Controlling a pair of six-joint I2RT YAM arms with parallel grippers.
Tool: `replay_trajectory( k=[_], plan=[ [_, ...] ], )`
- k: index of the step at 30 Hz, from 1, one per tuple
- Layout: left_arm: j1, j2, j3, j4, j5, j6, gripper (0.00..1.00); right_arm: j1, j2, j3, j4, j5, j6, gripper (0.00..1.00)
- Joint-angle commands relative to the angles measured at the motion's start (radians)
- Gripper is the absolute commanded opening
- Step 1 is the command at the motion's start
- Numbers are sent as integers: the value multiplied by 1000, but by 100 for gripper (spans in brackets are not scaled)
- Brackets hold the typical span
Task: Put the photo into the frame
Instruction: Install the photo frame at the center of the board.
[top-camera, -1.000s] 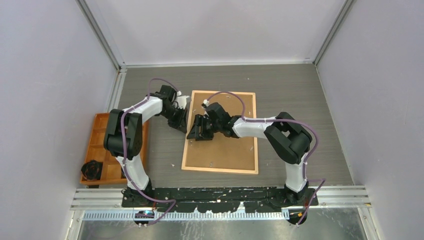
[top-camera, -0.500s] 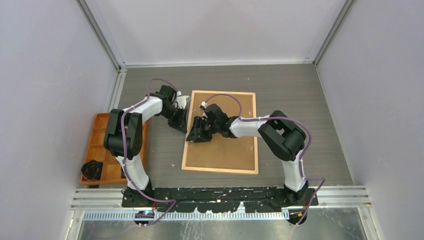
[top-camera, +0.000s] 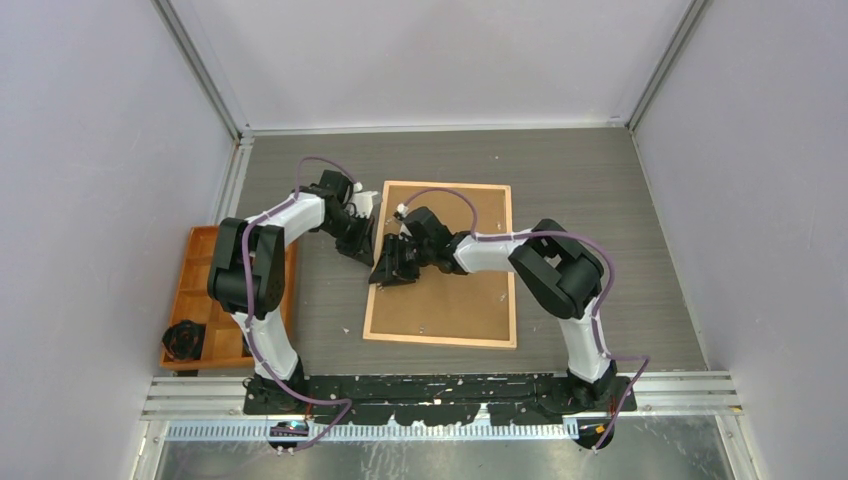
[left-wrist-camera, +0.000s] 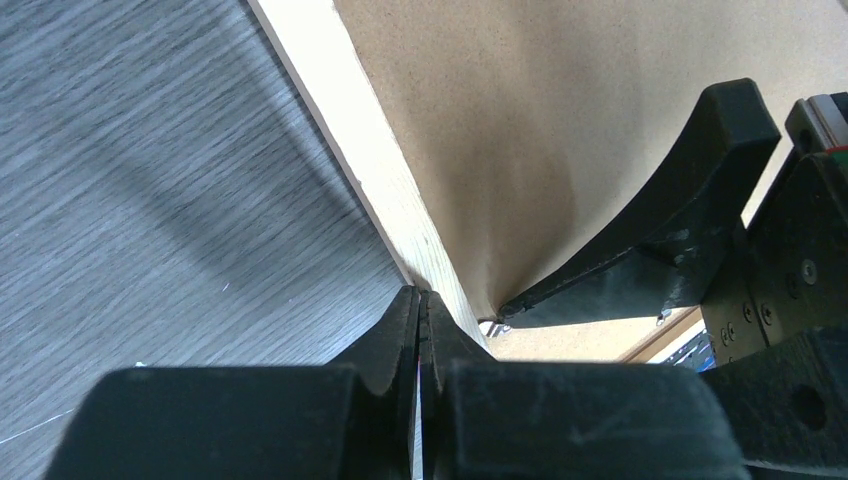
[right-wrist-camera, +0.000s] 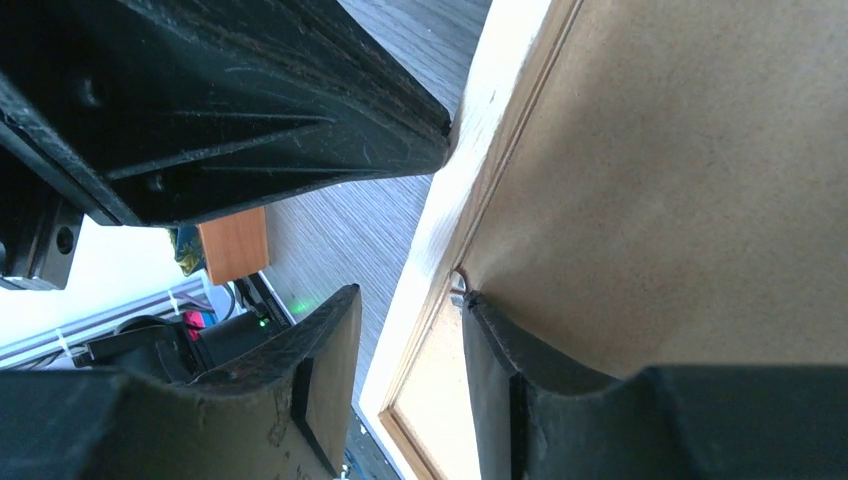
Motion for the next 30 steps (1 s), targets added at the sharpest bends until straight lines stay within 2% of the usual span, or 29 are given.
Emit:
replay_trajectory(
  k=[1,13,25,30],
  plan=[
    [-2,16,-2,32,-7,0,0,13,22,45,24,-36,4,46],
    [-2,15,-4,33,-15,8,1,13,38,66,18,-76,0,43],
    [-2,17,3,39,-17,6,1,13,52,127,-138,-198,-97,46],
    [-2,16,6,40,-15,2,0,12,52,165,-203,-200,-131,48]
  ],
)
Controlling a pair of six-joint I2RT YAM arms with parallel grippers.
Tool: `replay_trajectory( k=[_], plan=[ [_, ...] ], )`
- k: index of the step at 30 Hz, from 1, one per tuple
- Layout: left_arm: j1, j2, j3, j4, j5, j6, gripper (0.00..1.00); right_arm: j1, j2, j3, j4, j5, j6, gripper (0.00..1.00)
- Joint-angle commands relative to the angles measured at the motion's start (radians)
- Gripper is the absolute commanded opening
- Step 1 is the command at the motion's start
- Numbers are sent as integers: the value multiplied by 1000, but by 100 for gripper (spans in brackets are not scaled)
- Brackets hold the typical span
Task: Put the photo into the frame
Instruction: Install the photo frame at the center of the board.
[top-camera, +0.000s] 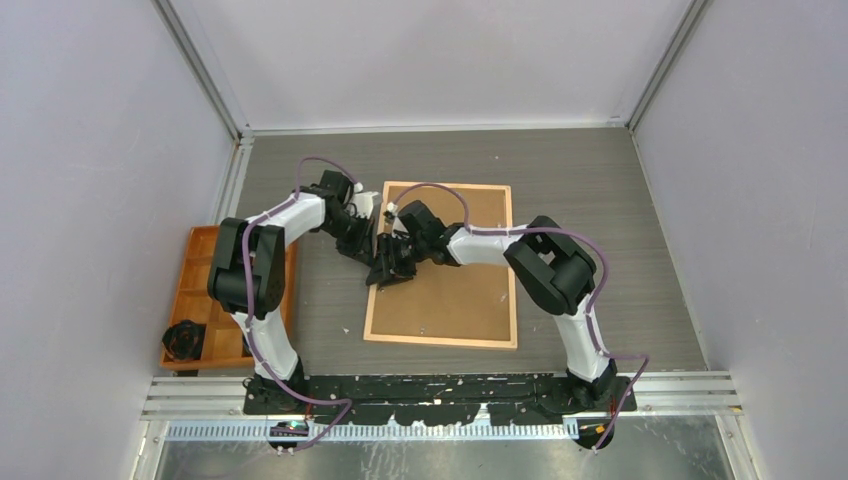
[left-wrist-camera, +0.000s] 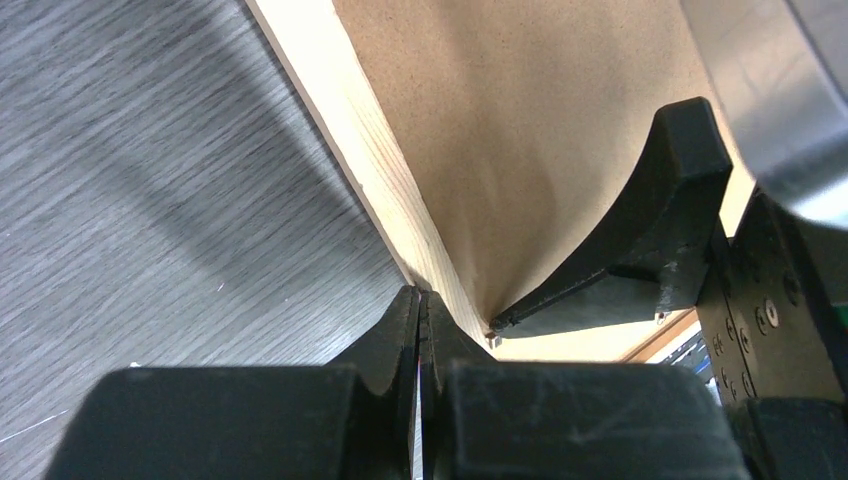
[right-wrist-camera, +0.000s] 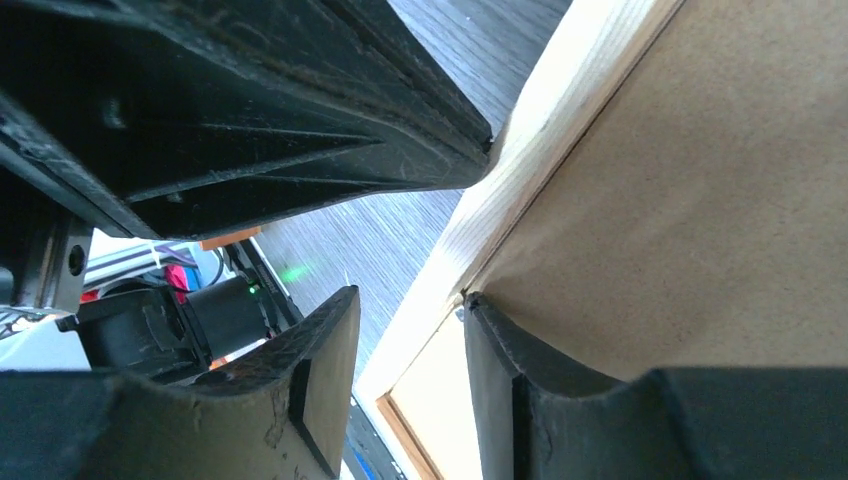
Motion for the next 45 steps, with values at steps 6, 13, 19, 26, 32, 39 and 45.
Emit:
replay_trajectory(
  k=[6,13,19,26,32,39,45],
  plan=[
    [5,18,50,20,-28,5,0,-59,-50,113,-106,-91,-56,51],
    [84,126,189,36,55,-129,0,-244,-69,130,21,40,44,52],
    [85,193,223,69,140,-183,1,-269,52,239,20,94,81,47],
    [84,178,174,93,182,-163,0,-262,156,322,20,92,119,44],
    [84,184,161,103,175,-160,0,-234,202,377,-22,104,108,43],
    [84,179,148,114,168,-159,0,-225,220,382,-63,151,102,42],
    [84,176,142,118,165,-156,0,-220,236,402,-87,170,101,40]
  ],
)
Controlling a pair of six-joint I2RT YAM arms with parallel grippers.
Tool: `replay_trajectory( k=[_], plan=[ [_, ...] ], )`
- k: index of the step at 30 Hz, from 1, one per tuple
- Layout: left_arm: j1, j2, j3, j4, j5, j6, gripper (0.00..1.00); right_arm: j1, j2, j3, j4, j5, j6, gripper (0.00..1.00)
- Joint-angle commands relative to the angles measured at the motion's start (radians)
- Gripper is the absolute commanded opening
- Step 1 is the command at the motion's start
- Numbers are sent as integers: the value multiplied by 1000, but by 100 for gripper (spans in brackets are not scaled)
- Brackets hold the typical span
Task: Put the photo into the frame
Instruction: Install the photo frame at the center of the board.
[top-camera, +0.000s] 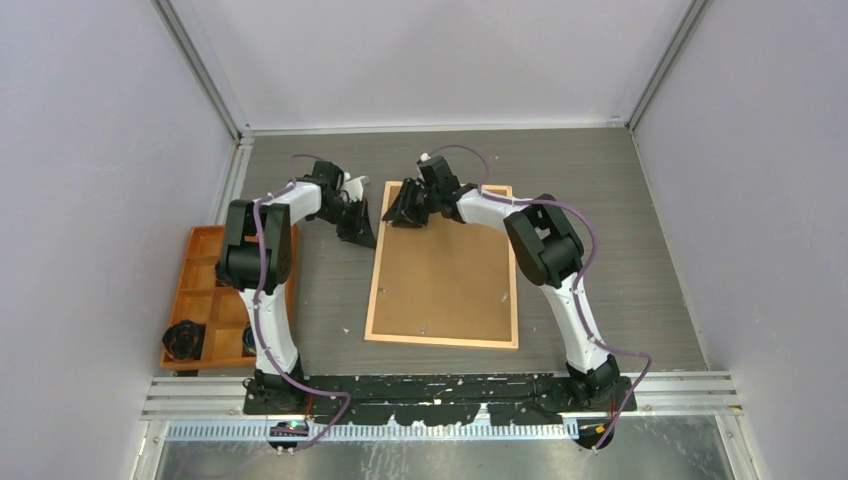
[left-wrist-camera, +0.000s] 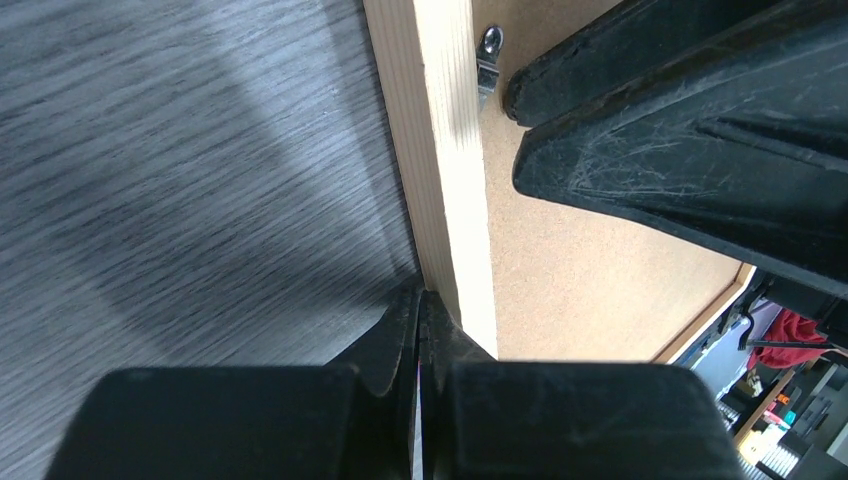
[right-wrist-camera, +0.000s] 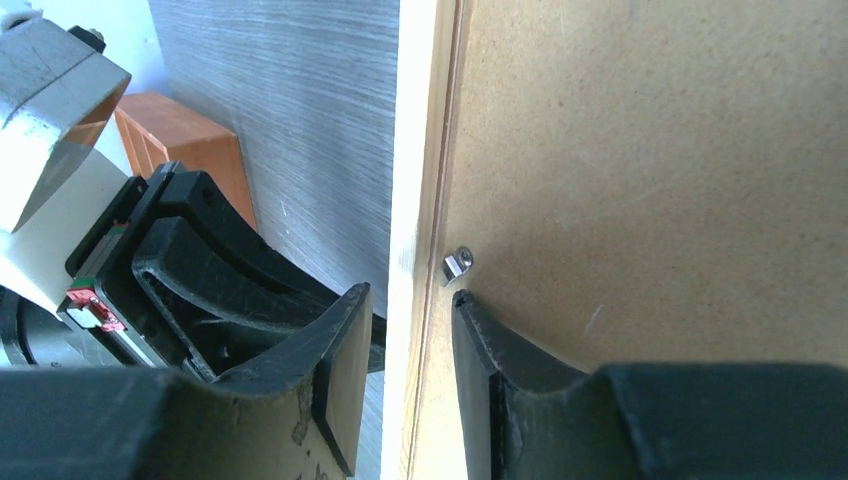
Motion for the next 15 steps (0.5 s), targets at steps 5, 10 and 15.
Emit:
replay_trajectory(
  k=[5,10,15],
  plan=[
    [-4,-29,-15,28,32,4,0,7,25,54,-26,53,-9,39],
    [-5,-32,-12,27,33,3,0,8,37,57,-12,51,13,38],
    [-5,-29,-12,30,32,3,1,10,42,58,0,47,43,37]
  ],
)
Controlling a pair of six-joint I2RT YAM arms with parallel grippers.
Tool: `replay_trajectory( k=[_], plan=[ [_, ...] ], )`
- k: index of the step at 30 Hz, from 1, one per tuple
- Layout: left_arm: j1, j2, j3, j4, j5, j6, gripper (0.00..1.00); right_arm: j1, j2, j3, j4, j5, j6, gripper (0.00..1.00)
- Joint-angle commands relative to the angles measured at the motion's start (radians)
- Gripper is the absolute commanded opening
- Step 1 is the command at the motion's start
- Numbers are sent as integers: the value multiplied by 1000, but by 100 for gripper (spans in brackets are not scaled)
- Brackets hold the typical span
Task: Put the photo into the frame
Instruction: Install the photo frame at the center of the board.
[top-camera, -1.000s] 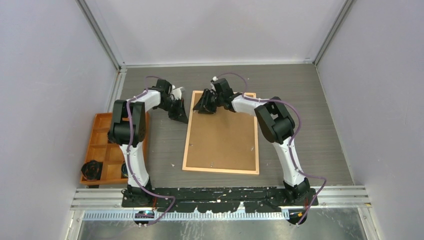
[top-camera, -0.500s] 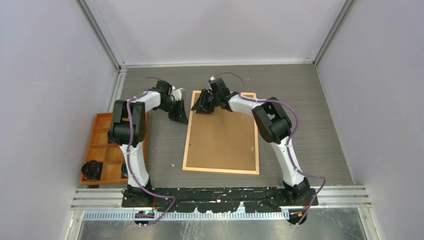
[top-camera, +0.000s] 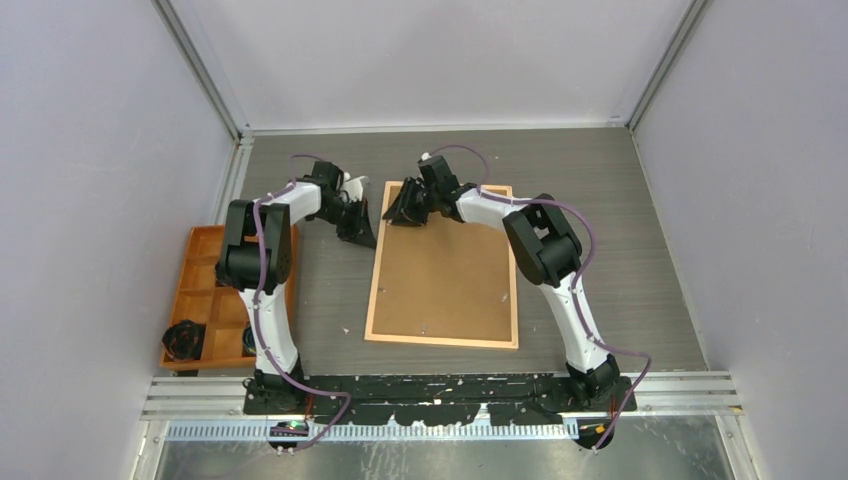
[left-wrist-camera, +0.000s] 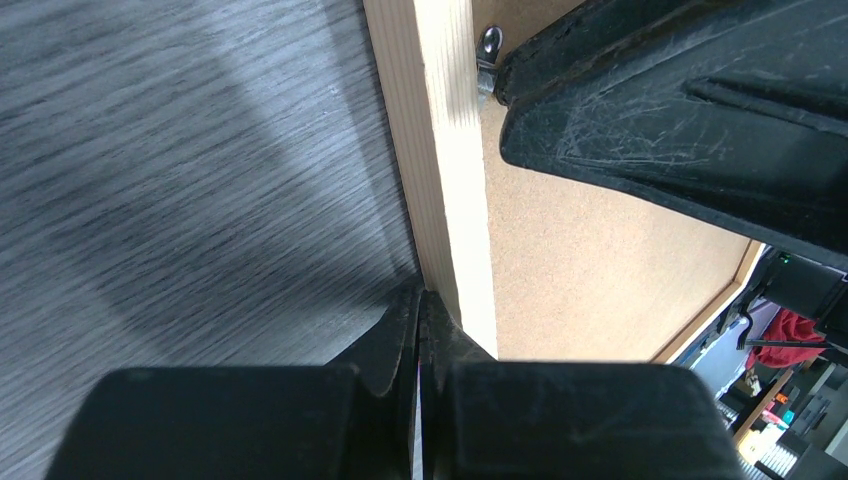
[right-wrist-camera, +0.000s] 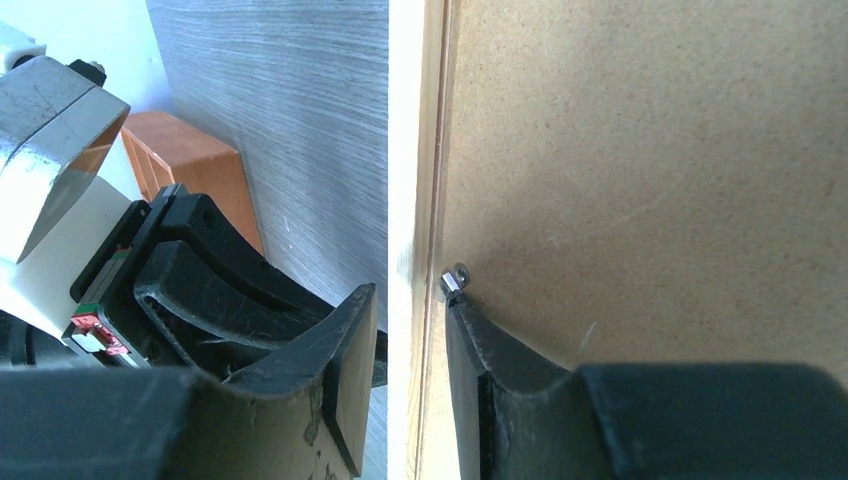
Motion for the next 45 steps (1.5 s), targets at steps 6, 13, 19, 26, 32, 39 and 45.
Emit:
replay_trajectory(
  k=[6,13,19,26,32,39,45],
  plan=[
    [-9,-28,-10,28,25,-1,1,30,18,8,28,45,108,35],
    [-10,-35,-14,30,19,5,1,59,-41,-60,-42,163,126,35],
    [-10,-34,-14,32,19,2,1,61,-50,-60,-69,193,115,35],
    [-10,-41,-14,27,14,7,1,60,-57,-56,-83,239,105,35],
    [-10,-43,-16,28,9,10,1,61,-54,-53,-112,282,80,35],
    [-11,-42,-14,24,9,12,1,60,-108,-117,-106,298,61,35],
    [-10,-43,-15,28,7,8,1,61,-90,-112,-98,289,63,35]
  ],
)
